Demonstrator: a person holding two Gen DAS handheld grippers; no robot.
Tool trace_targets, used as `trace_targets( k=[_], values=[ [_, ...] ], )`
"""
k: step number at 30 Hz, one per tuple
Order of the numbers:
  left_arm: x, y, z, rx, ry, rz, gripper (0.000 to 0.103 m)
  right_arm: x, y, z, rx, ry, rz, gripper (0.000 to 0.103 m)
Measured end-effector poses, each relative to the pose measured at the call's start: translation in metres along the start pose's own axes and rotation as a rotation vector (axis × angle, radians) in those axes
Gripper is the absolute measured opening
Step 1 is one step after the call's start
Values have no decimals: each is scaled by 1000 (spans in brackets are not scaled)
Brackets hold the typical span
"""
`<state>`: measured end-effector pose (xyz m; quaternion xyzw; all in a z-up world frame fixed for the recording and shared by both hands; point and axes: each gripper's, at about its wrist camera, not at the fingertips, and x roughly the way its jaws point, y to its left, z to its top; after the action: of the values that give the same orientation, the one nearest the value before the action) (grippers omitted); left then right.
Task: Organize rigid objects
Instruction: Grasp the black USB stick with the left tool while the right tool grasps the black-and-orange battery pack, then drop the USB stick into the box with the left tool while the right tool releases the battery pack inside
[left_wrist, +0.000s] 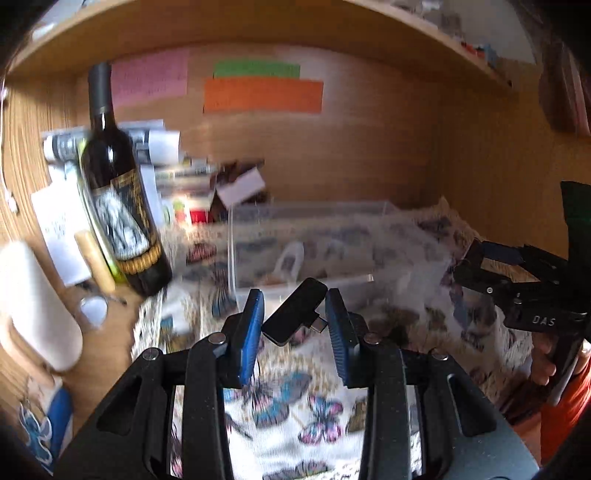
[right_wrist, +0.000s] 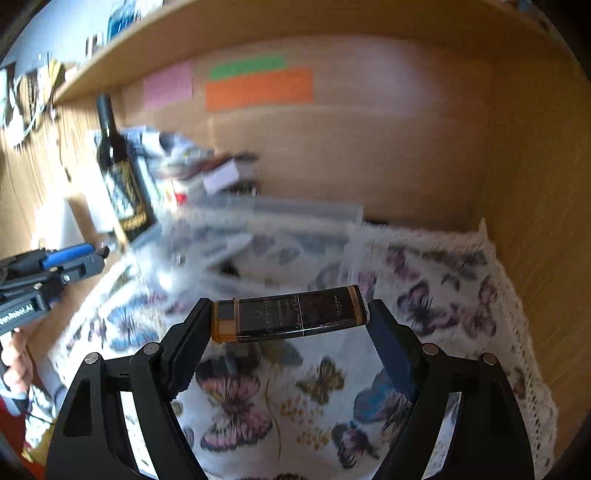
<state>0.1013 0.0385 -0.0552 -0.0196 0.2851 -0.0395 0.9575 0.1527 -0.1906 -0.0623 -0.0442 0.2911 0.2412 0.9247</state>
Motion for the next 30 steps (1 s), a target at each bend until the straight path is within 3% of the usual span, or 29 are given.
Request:
trace_targets(
  k=[6, 12, 17, 21, 30],
  values=[
    [10, 1, 29, 6, -29, -3, 34, -1, -4, 28, 26, -82, -4, 81],
    [32, 4, 46, -11, -9, -6, 34, 17, -2, 46, 38, -90, -4, 81],
    [58, 7, 50, -22, 38, -11, 34, 50, -1, 50, 49, -34, 7, 81],
    [86, 12, 47, -43, 114, -57, 34, 76, 0, 49, 50, 25, 28, 81],
    [126, 10, 38, -20, 172, -28, 34, 116, 9, 39, 2, 124, 26, 81]
  ],
)
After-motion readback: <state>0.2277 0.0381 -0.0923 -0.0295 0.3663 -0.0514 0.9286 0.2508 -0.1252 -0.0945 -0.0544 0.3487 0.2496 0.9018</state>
